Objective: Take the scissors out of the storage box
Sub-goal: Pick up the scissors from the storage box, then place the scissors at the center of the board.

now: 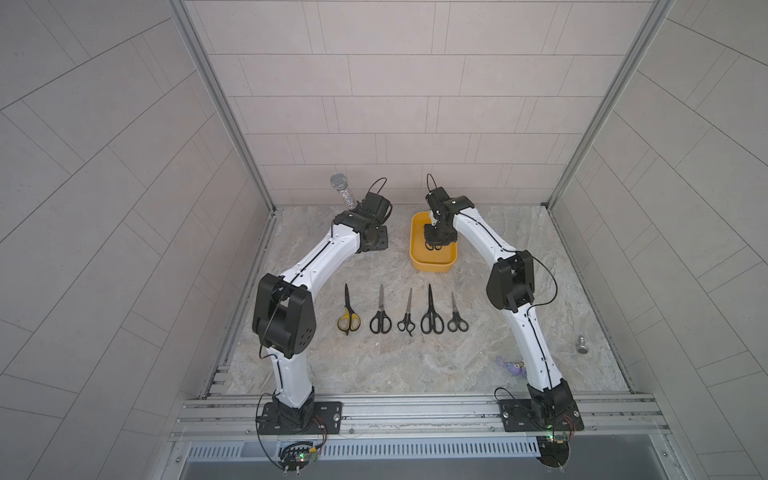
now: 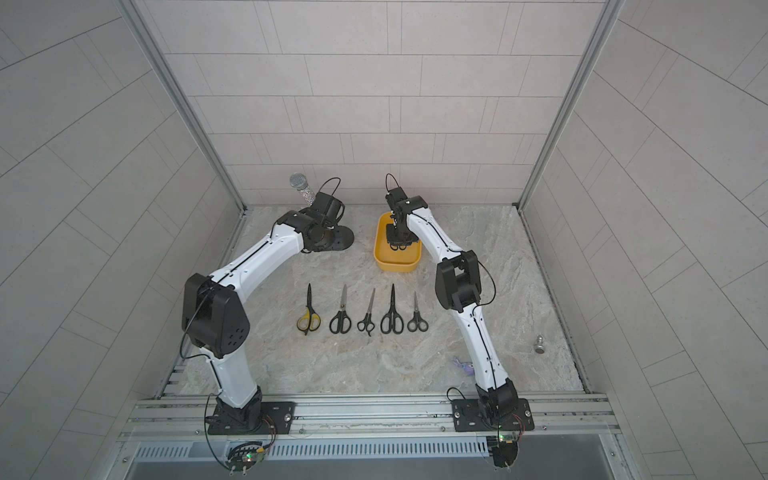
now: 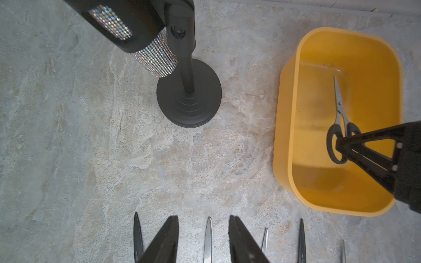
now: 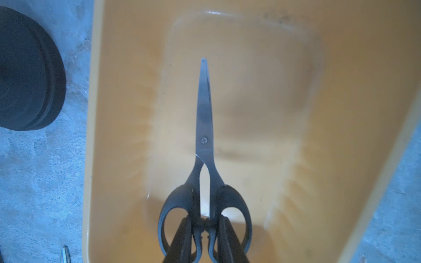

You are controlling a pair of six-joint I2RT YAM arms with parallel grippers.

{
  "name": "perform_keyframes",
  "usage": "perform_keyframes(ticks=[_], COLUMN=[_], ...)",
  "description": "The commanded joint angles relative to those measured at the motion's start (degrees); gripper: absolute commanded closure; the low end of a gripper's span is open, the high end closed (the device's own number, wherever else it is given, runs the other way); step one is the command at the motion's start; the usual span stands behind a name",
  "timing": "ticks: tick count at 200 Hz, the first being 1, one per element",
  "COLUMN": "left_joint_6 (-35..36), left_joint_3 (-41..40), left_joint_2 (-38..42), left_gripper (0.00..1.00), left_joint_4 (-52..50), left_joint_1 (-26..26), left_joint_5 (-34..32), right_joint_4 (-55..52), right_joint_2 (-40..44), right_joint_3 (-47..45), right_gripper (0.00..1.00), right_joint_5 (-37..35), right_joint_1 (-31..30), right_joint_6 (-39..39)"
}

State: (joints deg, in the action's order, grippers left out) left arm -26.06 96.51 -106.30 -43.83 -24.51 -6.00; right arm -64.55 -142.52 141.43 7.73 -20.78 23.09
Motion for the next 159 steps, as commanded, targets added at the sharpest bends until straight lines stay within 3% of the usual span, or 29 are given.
perform_keyframes(ticks=[1,51,124,159], left_joint_6=[-0.2,1.2,1.2,1.5], left_joint_3=[2.2,3.4,4.2,3.2], left_joint_2=[-0.1,-0.4,0.3,1.3], left_gripper=[0.58,0.58,0.58,0.58], left_joint_4=[-0.7,-1.6,-2.1,-2.1], left_joint_1=[-0.1,-1.9,-3.7,-4.0], left_joint_5=[0.1,-0.8,-0.3,-0.2], right_joint_4=[-4.4,-4.0,3.7,9.9], right_joint_2=[5.3,18.7,48.1,53.3], right_joint_3=[-0.7,-14.4,-57.1,-72.3], right_gripper=[1.0,1.0,1.0,1.0], right_joint_5=[-1.7,-5.9,-5.7,-3.0], right_joint_1=[0.7,2.2,4.5,4.4], right_joint_6=[-0.9,-2.1,1.2,3.8])
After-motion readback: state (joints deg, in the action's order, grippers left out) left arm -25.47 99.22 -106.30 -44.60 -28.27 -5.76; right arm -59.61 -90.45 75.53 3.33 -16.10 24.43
